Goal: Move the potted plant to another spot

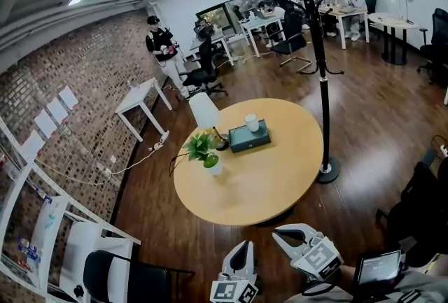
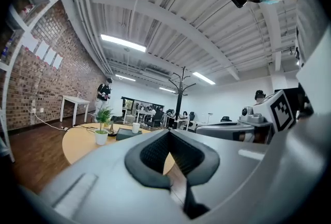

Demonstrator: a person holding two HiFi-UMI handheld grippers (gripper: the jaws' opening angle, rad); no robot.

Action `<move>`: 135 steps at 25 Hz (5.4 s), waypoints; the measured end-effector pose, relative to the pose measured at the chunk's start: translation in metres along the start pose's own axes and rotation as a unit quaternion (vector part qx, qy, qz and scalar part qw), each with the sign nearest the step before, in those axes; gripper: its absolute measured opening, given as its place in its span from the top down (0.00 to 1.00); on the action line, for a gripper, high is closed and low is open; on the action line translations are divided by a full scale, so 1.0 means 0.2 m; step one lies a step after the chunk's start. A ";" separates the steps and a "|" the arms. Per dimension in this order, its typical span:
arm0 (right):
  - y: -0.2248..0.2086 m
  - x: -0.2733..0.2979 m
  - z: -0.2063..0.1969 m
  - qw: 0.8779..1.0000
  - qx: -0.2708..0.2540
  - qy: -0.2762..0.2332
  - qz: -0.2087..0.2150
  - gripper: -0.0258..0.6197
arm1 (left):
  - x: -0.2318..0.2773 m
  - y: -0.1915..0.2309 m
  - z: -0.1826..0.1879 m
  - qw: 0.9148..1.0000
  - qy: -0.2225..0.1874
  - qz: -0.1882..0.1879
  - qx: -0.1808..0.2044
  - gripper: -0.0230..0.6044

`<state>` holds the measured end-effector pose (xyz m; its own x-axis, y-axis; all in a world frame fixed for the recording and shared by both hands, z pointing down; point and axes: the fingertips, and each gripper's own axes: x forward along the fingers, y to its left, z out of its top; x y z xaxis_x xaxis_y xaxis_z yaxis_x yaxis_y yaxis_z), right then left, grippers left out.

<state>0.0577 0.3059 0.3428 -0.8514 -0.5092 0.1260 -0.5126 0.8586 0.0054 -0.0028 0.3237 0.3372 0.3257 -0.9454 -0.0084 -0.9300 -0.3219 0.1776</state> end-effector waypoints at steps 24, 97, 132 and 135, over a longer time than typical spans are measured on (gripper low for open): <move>-0.77 1.02 -0.14 0.998 0.029 0.049 -0.005 0.95 | 0.91 0.92 -0.11 0.998 0.035 0.024 -0.038 0.96; -1.06 2.82 -1.24 0.981 0.037 0.185 0.035 0.95 | 1.86 2.83 -1.13 0.987 0.139 0.057 0.049 0.03; -1.16 2.72 -1.12 0.983 0.013 0.182 0.001 0.95 | 1.89 2.87 -1.05 0.990 0.122 0.062 0.033 0.18; -1.16 2.70 -1.12 0.983 0.008 0.183 -0.002 0.95 | 1.87 2.86 -1.06 0.991 0.118 0.059 0.031 0.18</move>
<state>-0.2577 -0.1545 0.6324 -0.7538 -0.4551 0.4740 -0.5206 0.8538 -0.0081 -0.3768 -0.2045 0.6450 0.2373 -0.9412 0.2404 -0.9704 -0.2184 0.1027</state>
